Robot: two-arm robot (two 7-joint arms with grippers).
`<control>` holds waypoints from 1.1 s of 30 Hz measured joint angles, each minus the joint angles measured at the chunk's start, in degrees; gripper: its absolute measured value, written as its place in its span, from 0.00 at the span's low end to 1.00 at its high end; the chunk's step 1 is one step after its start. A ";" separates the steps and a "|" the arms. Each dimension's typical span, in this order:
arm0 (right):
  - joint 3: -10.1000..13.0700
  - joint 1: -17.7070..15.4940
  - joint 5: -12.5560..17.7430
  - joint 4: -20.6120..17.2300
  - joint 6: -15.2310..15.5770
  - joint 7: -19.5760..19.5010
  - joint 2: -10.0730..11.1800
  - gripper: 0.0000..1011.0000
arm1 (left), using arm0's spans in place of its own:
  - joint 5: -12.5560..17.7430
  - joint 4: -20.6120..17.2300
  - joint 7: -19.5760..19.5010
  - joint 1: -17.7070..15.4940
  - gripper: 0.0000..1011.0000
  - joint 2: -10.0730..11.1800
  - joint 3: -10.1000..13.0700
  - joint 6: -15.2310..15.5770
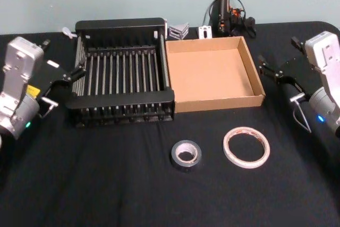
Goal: Pick up the white tape and place it into the black box , Pick up the silver tape and place it into the brown box.
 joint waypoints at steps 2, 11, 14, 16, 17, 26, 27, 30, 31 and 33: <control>0.00 0.00 0.00 0.00 0.00 0.00 0.00 0.99 | 0.00 0.00 0.00 0.00 0.99 0.00 0.00 0.00; 0.32 -0.09 0.01 -0.06 0.05 0.13 -0.14 0.99 | 0.00 0.00 0.00 0.00 0.99 0.00 0.00 0.00; 0.87 -0.35 0.20 -0.31 0.29 0.52 -0.32 0.99 | 0.00 0.00 0.00 0.00 0.99 0.00 0.00 0.00; 1.39 -0.71 0.45 -0.74 0.66 0.88 -0.41 0.99 | 0.00 0.00 0.00 0.00 0.99 0.00 0.00 0.00; 1.75 -1.00 0.61 -1.12 0.95 1.10 -0.47 0.99 | 0.00 0.00 0.00 0.00 0.99 0.00 0.00 0.00; 4.57 -4.27 3.86 -6.28 4.85 3.48 0.12 0.99 | 0.00 0.00 0.00 0.00 0.99 0.00 0.00 0.00; 4.75 -4.57 4.04 -6.76 5.09 3.63 0.20 0.99 | 0.00 0.00 0.00 0.00 0.99 0.00 0.00 0.00; 5.47 -5.76 4.67 -8.52 6.19 4.04 0.52 0.99 | 0.00 0.00 0.00 0.00 0.99 0.00 0.00 0.00; 5.98 -6.64 5.15 -9.77 7.13 4.18 0.70 0.99 | 0.00 0.00 0.00 0.00 0.99 0.00 0.00 0.00; 6.47 -7.63 5.63 -11.13 8.15 4.23 0.88 0.99 | 0.00 0.00 0.00 0.00 0.99 0.00 0.00 0.00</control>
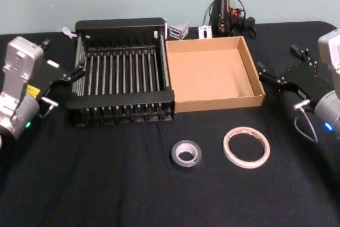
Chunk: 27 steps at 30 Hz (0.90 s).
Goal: Pick up the white tape and place it into the black box , Pick up the silver tape and place it into the brown box.
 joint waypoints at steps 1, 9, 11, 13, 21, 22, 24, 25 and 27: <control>0.43 -1.01 0.54 -1.33 1.03 0.13 0.17 0.99 | 0.00 0.00 0.00 0.00 0.99 0.00 0.00 0.00; 2.99 -7.79 3.12 -9.53 7.83 0.28 1.53 0.99 | 0.00 0.00 0.00 0.00 0.99 0.00 0.00 0.00; 3.47 -9.02 3.40 -10.88 8.85 0.25 1.78 0.99 | 0.00 0.00 0.00 0.00 0.99 0.00 0.00 0.00; 3.93 -10.09 3.65 -12.10 9.73 0.25 1.97 0.99 | 0.00 0.00 0.00 0.00 0.99 0.00 0.00 0.00; 6.08 -15.30 4.58 -17.17 14.61 0.26 2.91 0.99 | 0.00 0.00 0.00 0.00 0.99 0.00 0.00 0.00; 6.20 -15.56 4.67 -17.37 15.08 0.26 2.93 0.99 | 0.00 0.00 0.00 0.00 0.99 0.00 0.00 0.00; 6.53 -16.40 4.81 -17.97 16.83 0.26 3.06 0.99 | 0.00 0.00 0.00 0.00 0.99 0.00 0.00 0.00; 6.59 -16.62 4.81 -18.07 17.43 0.26 3.09 0.99 | 0.00 0.00 0.00 0.00 0.99 0.00 0.00 0.00; 6.77 -17.04 4.86 -18.26 19.24 0.33 3.16 0.99 | 0.00 0.00 0.00 0.00 0.99 0.00 0.00 0.00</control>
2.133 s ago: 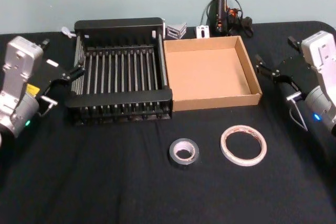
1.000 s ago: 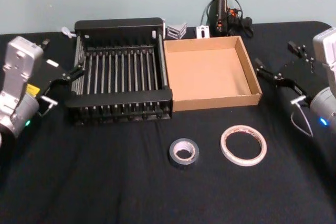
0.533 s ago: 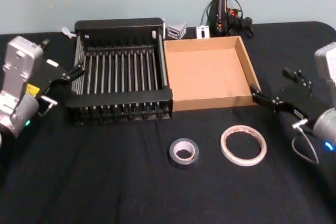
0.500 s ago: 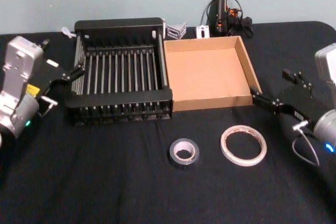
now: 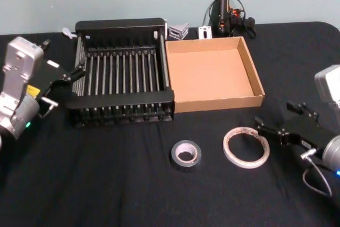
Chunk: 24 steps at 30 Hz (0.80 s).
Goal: Pick up the white tape and place it into the black box , Pick up the silver tape and place it into the brown box.
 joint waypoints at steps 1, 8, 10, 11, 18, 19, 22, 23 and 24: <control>0.07 -0.12 0.09 -0.05 0.65 0.09 0.01 0.99 | 0.00 0.00 0.00 0.00 0.99 0.00 0.00 0.00; 0.34 -0.51 0.70 0.20 5.47 1.56 -0.19 0.99 | 0.00 0.00 0.00 0.00 0.99 0.00 0.00 0.00; 0.33 -0.50 0.73 0.32 6.05 1.85 -0.30 0.99 | 0.00 0.00 0.00 0.00 0.99 0.00 0.00 0.00; 0.31 -0.46 0.73 0.41 6.32 2.01 -0.38 0.99 | 0.00 0.00 0.00 0.00 0.99 0.00 0.00 0.00; 0.16 -0.12 0.37 1.24 7.44 3.20 -1.12 0.99 | 0.00 0.00 0.00 0.00 0.99 0.00 0.00 0.00; 0.11 -0.04 0.11 1.45 7.51 3.42 -1.30 0.99 | 0.00 0.00 0.00 0.00 0.99 0.00 0.00 0.00; -0.04 0.07 -0.66 1.82 7.53 3.68 -1.62 0.99 | 0.00 0.00 0.00 0.00 0.99 0.00 0.00 0.00; -0.07 0.08 -0.86 1.92 7.51 3.72 -1.69 0.99 | 0.00 0.00 0.00 0.00 0.99 0.00 0.00 0.00; -0.11 0.10 -1.25 2.09 7.49 3.85 -1.83 0.99 | 0.00 0.00 0.00 0.00 0.99 0.00 0.00 0.00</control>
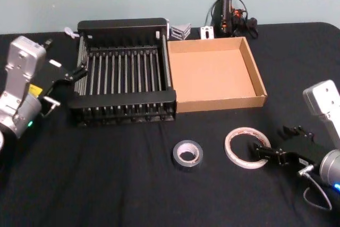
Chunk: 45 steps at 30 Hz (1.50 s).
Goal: Pick up the white tape and place it into the black box , Pick up the silver tape and place it into the brown box.
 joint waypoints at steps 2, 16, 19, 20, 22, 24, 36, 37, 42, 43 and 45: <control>-0.01 0.00 -0.28 0.12 -0.02 0.12 -0.12 0.99 | 0.00 0.00 0.00 0.00 0.99 0.00 0.00 0.00; 0.27 -0.11 -2.20 0.81 -0.37 1.87 -1.83 0.99 | 0.00 0.00 0.00 0.00 0.99 0.00 0.00 0.00; 0.34 -0.12 -2.44 0.93 -0.35 2.12 -2.09 0.99 | 0.00 0.00 0.00 0.00 0.99 0.00 0.00 0.00; 0.37 -0.12 -2.66 1.01 -0.32 2.27 -2.28 0.99 | 0.00 0.00 0.00 0.00 0.99 0.00 0.00 0.00; 0.39 -0.10 -2.82 1.10 -0.27 2.39 -2.45 0.99 | 0.00 0.00 0.00 0.00 0.99 0.00 0.00 0.00; 0.47 -0.03 -3.15 1.27 -0.18 2.57 -2.76 0.99 | 0.00 0.00 0.00 0.00 0.99 0.00 0.00 0.00; 1.30 -0.04 -4.12 1.76 0.60 3.75 -4.33 0.99 | 0.00 0.00 0.00 0.00 0.99 0.00 0.00 0.00; 1.34 -0.04 -4.20 1.79 0.62 3.82 -4.40 0.99 | 0.00 0.00 0.00 0.00 0.99 0.00 0.00 0.00; 1.64 -0.07 -4.63 1.97 0.90 4.40 -4.80 0.99 | 0.00 0.00 0.00 0.00 0.99 0.00 0.00 0.00; 1.76 -0.08 -4.75 2.04 1.03 4.60 -4.94 0.99 | 0.00 0.00 0.00 0.00 0.99 0.00 0.00 0.00; 1.85 -0.10 -4.87 2.10 1.12 4.75 -5.07 0.99 | 0.00 0.00 0.00 0.00 0.99 0.00 0.00 0.00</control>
